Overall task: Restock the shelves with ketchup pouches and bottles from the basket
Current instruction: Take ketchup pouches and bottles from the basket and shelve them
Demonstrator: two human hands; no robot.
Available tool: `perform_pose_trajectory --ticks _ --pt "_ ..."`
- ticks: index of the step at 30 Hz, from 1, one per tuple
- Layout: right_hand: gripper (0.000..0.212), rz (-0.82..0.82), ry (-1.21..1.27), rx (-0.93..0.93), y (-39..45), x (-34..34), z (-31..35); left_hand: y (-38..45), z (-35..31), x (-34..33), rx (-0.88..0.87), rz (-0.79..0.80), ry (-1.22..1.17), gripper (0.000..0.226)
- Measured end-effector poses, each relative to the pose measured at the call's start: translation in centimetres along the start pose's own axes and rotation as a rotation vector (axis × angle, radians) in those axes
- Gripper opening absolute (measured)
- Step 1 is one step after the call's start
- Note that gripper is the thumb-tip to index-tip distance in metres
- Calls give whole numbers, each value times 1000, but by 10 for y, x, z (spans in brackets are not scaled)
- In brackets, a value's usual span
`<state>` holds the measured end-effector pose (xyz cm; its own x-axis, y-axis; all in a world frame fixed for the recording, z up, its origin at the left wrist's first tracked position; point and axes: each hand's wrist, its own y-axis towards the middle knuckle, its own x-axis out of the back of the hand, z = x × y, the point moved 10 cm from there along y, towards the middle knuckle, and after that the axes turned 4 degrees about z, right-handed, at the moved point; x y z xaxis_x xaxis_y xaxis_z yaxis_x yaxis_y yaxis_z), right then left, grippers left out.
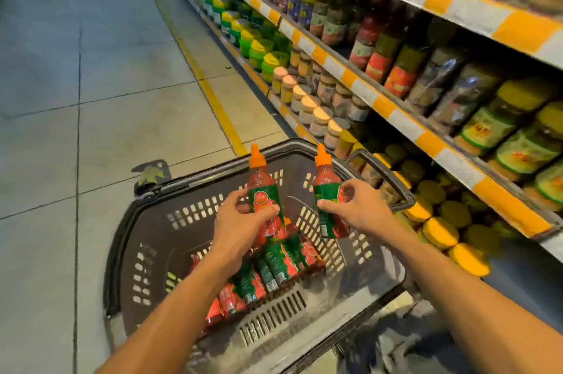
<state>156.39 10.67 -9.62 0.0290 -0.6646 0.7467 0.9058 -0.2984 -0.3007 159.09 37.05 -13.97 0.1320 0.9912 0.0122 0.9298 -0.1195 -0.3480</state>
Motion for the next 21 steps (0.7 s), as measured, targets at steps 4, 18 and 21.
perform_pose_trajectory --ticks 4,18,21 --pt "57 -192 92 7 -57 80 -5 -26 -59 -38 -97 114 -35 53" --pt "49 -741 203 -73 -296 250 -114 -191 -174 -272 -425 677 92 56" --pt "48 -815 228 -155 -340 258 -158 -230 -161 -322 -446 794 146 53"
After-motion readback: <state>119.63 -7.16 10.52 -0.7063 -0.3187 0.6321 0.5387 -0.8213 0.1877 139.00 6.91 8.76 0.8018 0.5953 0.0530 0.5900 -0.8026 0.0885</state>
